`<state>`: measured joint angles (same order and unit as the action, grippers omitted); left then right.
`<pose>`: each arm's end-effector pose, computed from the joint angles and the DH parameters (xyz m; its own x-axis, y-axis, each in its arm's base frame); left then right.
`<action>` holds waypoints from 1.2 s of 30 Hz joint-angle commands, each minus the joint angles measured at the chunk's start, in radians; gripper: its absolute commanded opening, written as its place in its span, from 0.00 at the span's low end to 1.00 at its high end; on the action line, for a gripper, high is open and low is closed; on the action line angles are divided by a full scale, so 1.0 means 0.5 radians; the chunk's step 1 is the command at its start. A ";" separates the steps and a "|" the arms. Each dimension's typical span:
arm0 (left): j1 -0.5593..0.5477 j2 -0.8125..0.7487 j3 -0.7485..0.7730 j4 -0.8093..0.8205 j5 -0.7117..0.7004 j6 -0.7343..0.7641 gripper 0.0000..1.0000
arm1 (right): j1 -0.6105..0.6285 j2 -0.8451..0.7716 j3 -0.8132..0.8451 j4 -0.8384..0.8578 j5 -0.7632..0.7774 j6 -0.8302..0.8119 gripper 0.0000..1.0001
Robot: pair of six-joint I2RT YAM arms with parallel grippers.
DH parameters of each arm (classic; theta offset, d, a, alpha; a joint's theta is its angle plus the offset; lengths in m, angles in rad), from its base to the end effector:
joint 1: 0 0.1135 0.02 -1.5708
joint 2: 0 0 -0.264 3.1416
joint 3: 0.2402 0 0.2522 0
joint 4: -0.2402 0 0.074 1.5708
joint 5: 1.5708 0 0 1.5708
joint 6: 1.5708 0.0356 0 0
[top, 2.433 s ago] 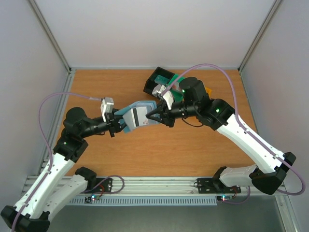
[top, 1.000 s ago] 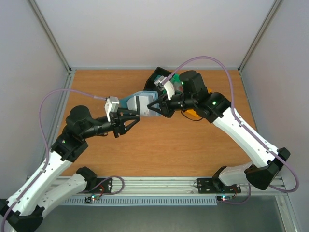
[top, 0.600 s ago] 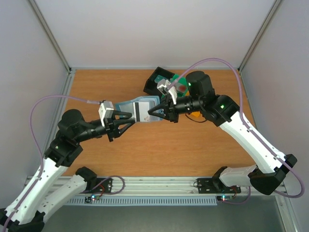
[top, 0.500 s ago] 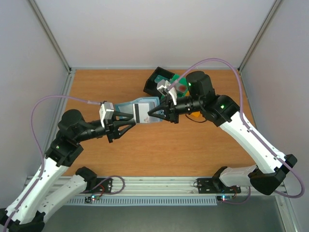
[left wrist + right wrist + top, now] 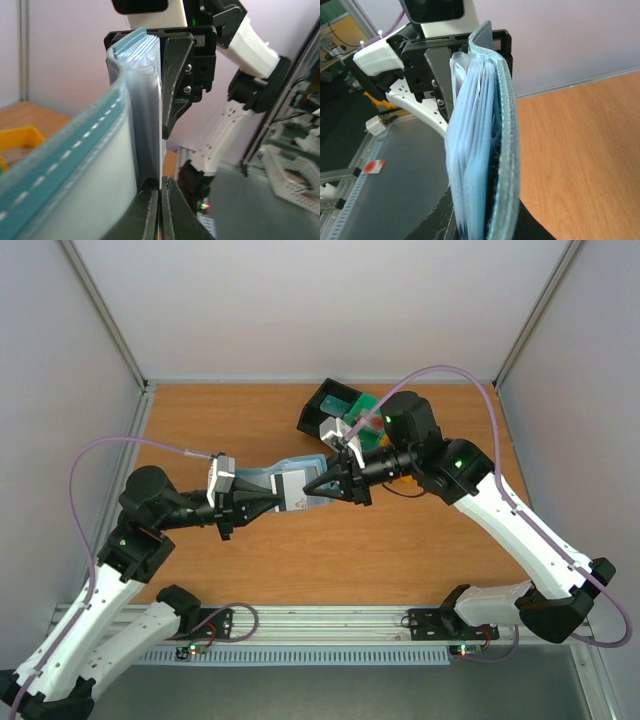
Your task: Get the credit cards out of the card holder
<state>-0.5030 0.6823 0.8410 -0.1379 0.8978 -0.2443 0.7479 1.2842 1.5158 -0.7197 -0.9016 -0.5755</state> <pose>0.1125 -0.0936 0.3799 -0.2207 -0.0507 -0.9740 0.9606 0.1618 -0.2260 0.1679 0.1938 0.4363 0.2176 -0.2587 -0.9411 -0.9671 -0.1873 -0.1721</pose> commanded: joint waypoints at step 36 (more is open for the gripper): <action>0.064 -0.040 -0.060 0.224 0.343 -0.146 0.06 | 0.032 -0.132 -0.018 -0.094 -0.016 -0.118 0.01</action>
<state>-0.4770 0.6724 0.8207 -0.0517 1.0512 -0.3279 0.7586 1.2320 1.5043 -0.7712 -0.8940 -0.6224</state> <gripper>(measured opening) 0.107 0.106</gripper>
